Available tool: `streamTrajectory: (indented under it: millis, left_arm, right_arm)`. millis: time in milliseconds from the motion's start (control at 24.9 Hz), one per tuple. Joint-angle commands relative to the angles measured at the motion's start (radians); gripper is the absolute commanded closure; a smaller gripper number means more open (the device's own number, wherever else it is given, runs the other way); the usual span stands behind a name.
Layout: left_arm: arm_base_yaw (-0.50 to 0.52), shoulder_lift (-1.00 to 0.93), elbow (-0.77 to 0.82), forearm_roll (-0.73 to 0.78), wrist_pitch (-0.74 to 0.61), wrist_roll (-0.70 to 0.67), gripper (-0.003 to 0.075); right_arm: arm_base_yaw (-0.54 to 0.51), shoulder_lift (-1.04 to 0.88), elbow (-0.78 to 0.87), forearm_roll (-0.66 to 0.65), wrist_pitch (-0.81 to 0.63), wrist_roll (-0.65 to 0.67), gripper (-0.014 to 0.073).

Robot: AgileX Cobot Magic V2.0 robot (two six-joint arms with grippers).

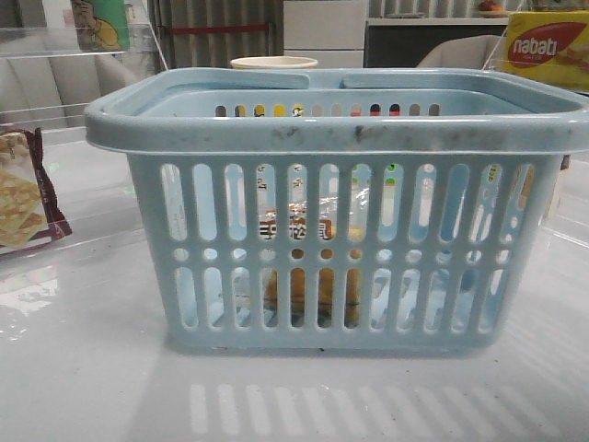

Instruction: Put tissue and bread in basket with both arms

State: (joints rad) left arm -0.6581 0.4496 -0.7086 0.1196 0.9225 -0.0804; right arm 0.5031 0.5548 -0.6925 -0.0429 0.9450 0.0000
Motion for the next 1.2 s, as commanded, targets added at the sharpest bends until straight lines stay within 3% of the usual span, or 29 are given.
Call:
streamTrajectory:
  millis: [0,281,562,1164]
  left_arm:
    - [-0.005,0.006,-0.025,0.009,-0.074,-0.008,0.0629]
    - [-0.002,-0.011,-0.014,0.009,-0.086,-0.008,0.0629]
    - [0.143,-0.099,0.048,0.006,-0.12,-0.004,0.0629]
    - [0.58,-0.395,0.517,-0.039,-0.695,-0.004,0.0629]
  right_arm:
    - [0.0,-0.001,-0.025,-0.015,-0.054,0.0,0.0537]
    - [0.0,-0.001,-0.025,-0.015,-0.054,0.0,0.0537]
    - [0.0,-0.001,-0.025,-0.015,-0.054,0.0,0.0537]
    - [0.0,-0.001,-0.025,-0.015,-0.054,0.0,0.0537]
